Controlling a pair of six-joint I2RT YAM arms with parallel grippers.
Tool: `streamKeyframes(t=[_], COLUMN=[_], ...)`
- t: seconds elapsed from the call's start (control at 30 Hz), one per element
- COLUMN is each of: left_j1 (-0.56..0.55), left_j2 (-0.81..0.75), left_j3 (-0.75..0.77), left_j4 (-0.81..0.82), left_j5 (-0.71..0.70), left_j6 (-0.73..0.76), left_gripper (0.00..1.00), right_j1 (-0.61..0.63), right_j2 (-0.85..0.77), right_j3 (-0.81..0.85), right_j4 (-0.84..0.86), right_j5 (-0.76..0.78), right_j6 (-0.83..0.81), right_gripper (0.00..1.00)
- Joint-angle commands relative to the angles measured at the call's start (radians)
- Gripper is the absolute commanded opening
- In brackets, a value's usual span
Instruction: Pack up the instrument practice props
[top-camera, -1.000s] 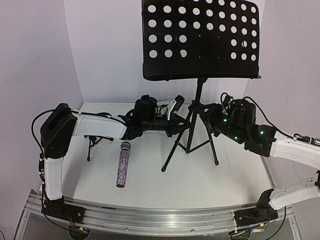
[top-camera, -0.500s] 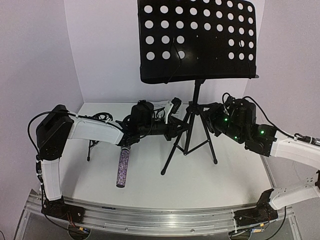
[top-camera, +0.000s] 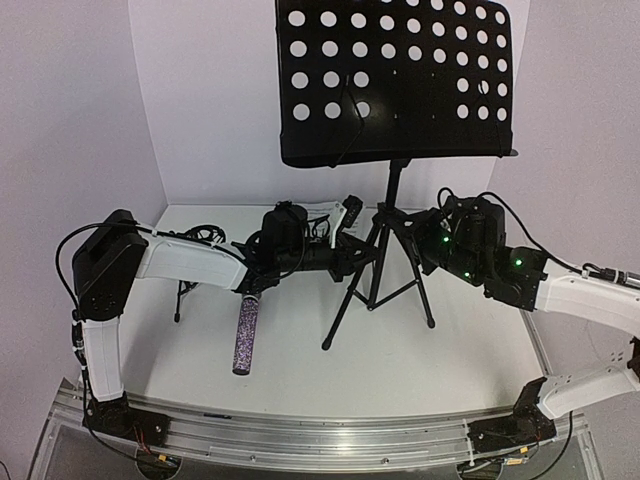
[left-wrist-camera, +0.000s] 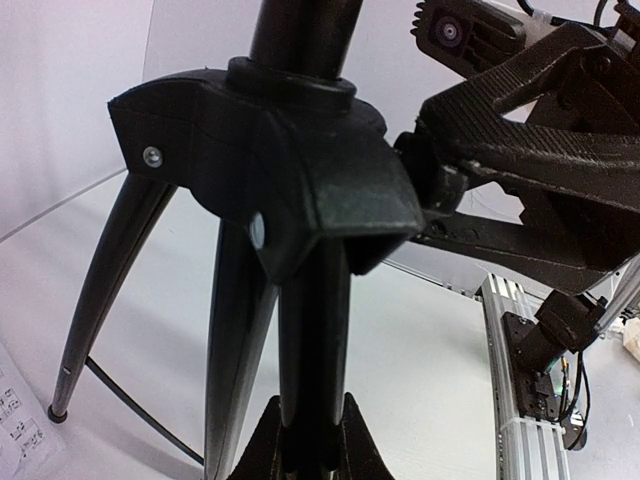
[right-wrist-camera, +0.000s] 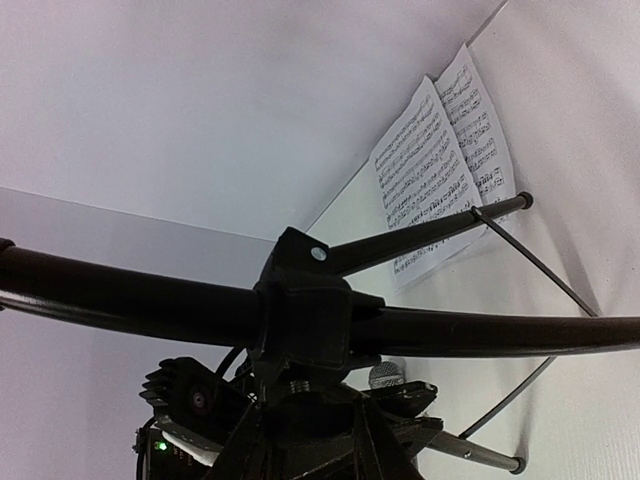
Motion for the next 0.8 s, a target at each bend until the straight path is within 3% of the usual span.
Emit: streamKeyframes(t=[0.0, 0.17, 0.23, 0.3, 0.33, 0.47, 0.63, 0.77], left_j1=[-0.023, -0.022, -0.023, -0.023, -0.022, -0.021, -0.019, -0.019], left_j2=[0.002, 0.000, 0.000, 0.000, -0.001, -0.006, -0.007, -0.006], left_j3=[-0.028, -0.031, -0.032, -0.033, -0.034, -0.032, -0.023, -0.017], left_j4=[-0.014, -0.014, -0.016, -0.021, -0.022, -0.028, -0.035, -0.036], left_j5=[0.010, 0.010, 0.016, 0.024, 0.026, 0.043, 0.062, 0.061], left_j6=[-0.014, -0.008, -0.008, -0.012, -0.013, -0.005, 0.030, 0.042], left_gripper=[0.00, 0.00, 0.00, 0.00, 0.00, 0.00, 0.00, 0.00], right_j1=[0.003, 0.001, 0.000, -0.001, 0.000, -0.001, -0.001, 0.000], right_j2=[0.017, 0.027, 0.024, 0.023, 0.022, 0.008, 0.014, 0.031], right_j3=[0.047, 0.050, 0.050, 0.053, 0.059, 0.124, 0.224, 0.233], right_j4=[-0.003, -0.003, -0.003, -0.004, -0.009, -0.123, -0.398, -0.420], right_j5=[0.050, 0.075, 0.086, 0.089, 0.084, 0.019, -0.010, -0.036], right_j6=[0.027, 0.017, -0.009, -0.056, -0.096, -0.395, -0.821, -1.117], right_gripper=[0.23, 0.20, 0.13, 0.00, 0.00, 0.00, 0.00, 0.00])
